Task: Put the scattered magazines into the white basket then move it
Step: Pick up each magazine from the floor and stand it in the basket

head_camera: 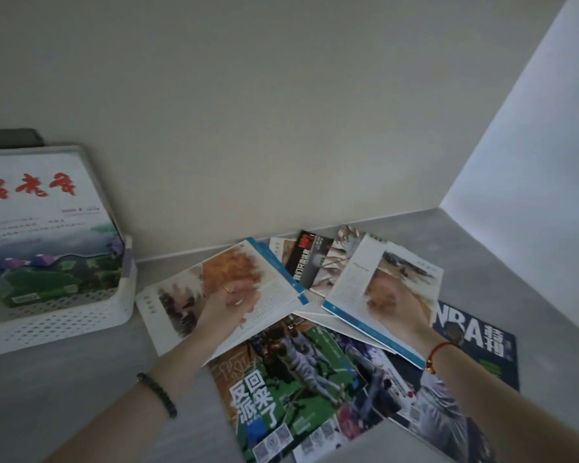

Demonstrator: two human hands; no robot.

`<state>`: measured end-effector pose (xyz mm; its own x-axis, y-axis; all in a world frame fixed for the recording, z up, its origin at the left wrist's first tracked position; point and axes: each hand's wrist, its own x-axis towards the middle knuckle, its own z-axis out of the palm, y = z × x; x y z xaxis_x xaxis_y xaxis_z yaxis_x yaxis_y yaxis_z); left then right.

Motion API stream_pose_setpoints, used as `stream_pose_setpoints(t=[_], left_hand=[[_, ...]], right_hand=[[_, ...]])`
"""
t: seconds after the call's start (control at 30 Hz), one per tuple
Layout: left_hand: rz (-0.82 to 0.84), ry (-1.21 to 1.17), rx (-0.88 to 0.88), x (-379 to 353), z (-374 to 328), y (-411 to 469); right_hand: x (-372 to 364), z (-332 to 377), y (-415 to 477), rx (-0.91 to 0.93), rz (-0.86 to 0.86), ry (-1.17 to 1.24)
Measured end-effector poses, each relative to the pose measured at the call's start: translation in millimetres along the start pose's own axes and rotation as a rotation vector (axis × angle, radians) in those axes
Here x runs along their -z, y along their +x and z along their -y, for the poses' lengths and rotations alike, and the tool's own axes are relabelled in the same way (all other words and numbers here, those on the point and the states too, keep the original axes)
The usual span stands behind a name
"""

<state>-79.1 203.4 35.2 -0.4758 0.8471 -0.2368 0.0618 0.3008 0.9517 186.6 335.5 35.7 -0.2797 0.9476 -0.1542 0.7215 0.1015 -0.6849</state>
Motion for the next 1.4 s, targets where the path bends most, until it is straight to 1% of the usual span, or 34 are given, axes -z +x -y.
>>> stream_pose_setpoints(t=[0.1, 0.2, 0.27, 0.33, 0.43, 0.53, 0.6, 0.67, 0.73, 0.8, 0.9, 0.93, 0.97, 1.0, 1.07, 1.1, 1.13, 1.17, 1.23, 1.27, 1.33, 1.37, 1.4], left_hand=[[0.019, 0.01, 0.048, -41.2, 3.3, -1.3], [0.065, 0.001, 0.089, -74.0, 8.8, -4.3], [0.091, 0.001, 0.102, -91.5, 11.9, -7.6], [0.106, -0.001, 0.117, -105.9, 14.0, -10.2], [0.117, 0.007, 0.127, -122.9, 15.4, -12.2], [0.141, 0.011, 0.129, -136.6, 13.1, -15.1], [0.165, 0.026, 0.105, -142.3, 11.1, -17.1], [0.182, 0.06, 0.075, -142.8, 8.7, -19.6], [0.193, 0.142, 0.028, -139.2, 5.4, -22.1], [0.193, 0.221, -0.034, -134.7, 0.2, -24.8], [0.092, 0.284, -0.149, -129.1, -20.2, -29.2], [0.03, 0.336, -0.226, -127.1, -31.7, -31.7], [-0.045, 0.41, -0.341, -125.0, -45.4, -34.6], [-0.129, 0.493, -0.492, -122.6, -60.0, -37.4], [-0.275, 0.632, -0.791, -115.7, -88.8, -41.5], [-0.312, 0.682, -0.863, -109.8, -103.5, -42.6], [-0.322, 0.709, -0.875, -101.2, -117.5, -43.3], [-0.313, 0.705, -0.848, -90.3, -129.7, -43.4], [-0.245, 0.612, -0.763, -65.6, -147.5, -46.2], [-0.212, 0.547, -0.74, -53.2, -150.8, -48.4], [-0.229, 0.434, -0.704, -28.6, -150.2, -52.2], [-0.264, 0.35, -0.665, -15.1, -148.2, -54.5], [-0.306, 0.235, -0.614, -0.1, -146.0, -56.5]], right_hand=[[15.3, -37.7, -0.3, 0.006, 0.087, -0.16], [20.2, -71.3, -3.3, -0.012, 0.231, -0.346], [17.8, -87.2, -7.5, 0.011, 0.327, -0.458], [16.5, -96.1, -9.6, 0.051, 0.38, -0.526], [20.5, -98.0, -9.6, 0.133, 0.379, -0.618], [22.6, -94.9, -15.1, 0.274, 0.354, -0.761], [24.0, -92.0, -19.9, 0.364, 0.336, -0.845], [30.2, -84.8, -23.1, 0.416, 0.295, -0.871], [41.2, -72.9, -23.3, 0.443, 0.197, -0.86], [56.9, -53.8, -18.4, 0.485, 0.056, -0.836], [91.2, -5.6, -10.9, 0.613, -0.114, -0.775], [102.7, 13.9, -11.0, 0.673, -0.161, -0.77], [113.2, 34.1, -12.6, 0.741, -0.203, -0.77], [120.5, 53.5, -14.8, 0.819, -0.237, -0.78], [127.5, 91.4, -21.5, 0.964, -0.234, -0.762], [128.0, 108.3, -25.5, 1.027, -0.234, -0.723], [126.8, 123.2, -29.3, 1.084, -0.259, -0.693], [124.1, 135.9, -33.3, 1.13, -0.294, -0.669], [114.4, 154.3, -37.3, 1.155, -0.312, -0.561], [108.1, 160.8, -37.6, 1.123, -0.286, -0.444], [94.8, 169.7, -35.1, 1.004, -0.237, -0.153], [87.8, 171.2, -34.0, 0.948, -0.253, -0.03], [79.6, 171.9, -35.4, 0.902, -0.305, 0.07]])
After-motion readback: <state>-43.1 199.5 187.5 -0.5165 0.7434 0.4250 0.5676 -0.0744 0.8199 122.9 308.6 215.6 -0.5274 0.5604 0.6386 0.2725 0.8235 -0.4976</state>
